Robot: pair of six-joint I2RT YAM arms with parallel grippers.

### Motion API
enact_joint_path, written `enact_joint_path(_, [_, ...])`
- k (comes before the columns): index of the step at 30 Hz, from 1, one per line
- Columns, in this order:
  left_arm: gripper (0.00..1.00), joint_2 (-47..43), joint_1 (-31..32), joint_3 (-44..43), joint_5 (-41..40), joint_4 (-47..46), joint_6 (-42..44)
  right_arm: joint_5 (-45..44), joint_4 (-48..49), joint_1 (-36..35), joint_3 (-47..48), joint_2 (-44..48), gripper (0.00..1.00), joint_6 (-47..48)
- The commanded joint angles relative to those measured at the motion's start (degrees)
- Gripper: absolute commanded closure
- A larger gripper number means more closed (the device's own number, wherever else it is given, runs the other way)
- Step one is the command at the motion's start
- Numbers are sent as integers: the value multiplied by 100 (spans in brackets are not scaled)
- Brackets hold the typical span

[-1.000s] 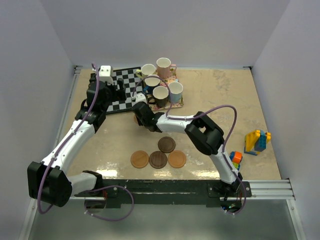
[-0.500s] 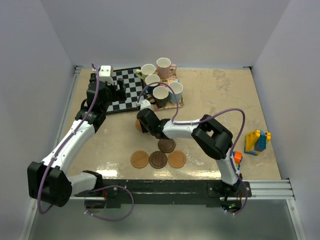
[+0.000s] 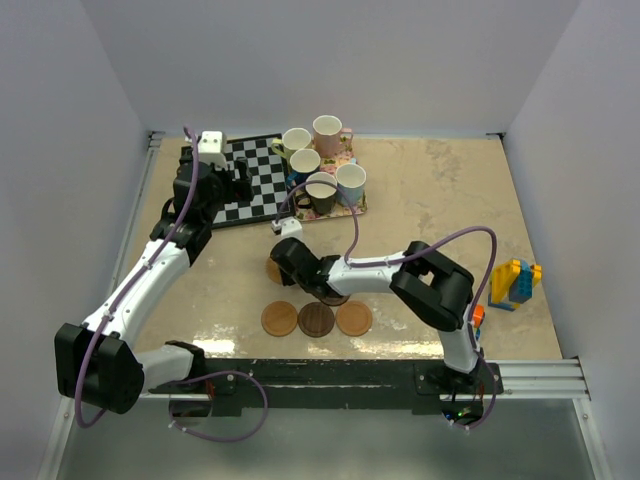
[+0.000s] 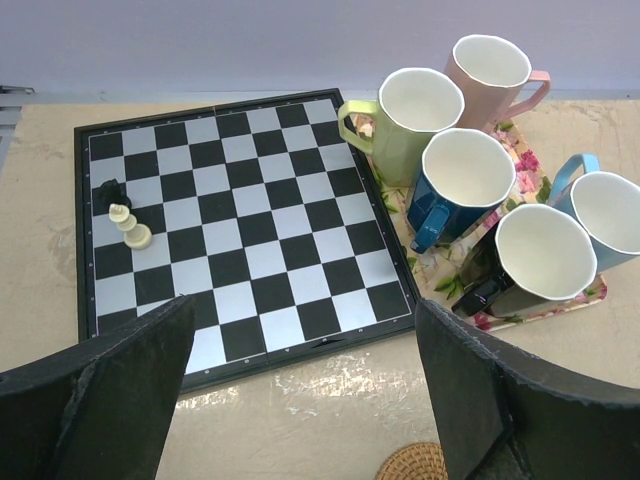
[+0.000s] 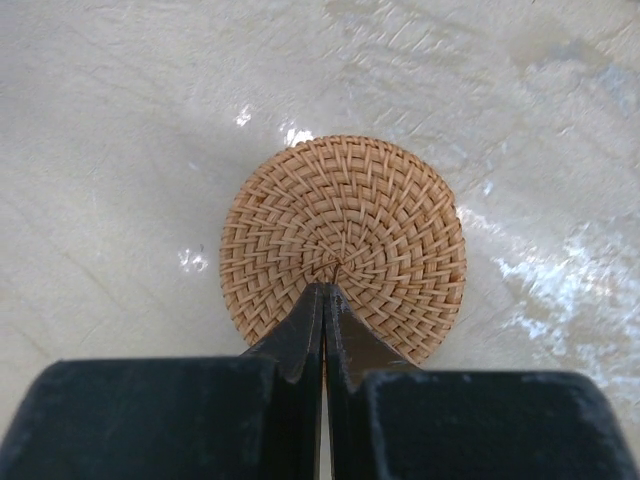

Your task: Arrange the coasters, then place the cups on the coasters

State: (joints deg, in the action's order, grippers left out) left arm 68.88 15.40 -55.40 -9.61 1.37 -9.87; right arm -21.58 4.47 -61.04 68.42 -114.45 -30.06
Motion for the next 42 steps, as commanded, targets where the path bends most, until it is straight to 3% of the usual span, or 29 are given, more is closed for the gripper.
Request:
enact_joint_path(1, [5,-85,7,-6,64,-251,20,269,-1150,-224,-435,-183,100,-535])
enact_joint_path(42, [5,-103,16,3,90,-260,2,-215,-1721,-400,-1305,644,100,-1274])
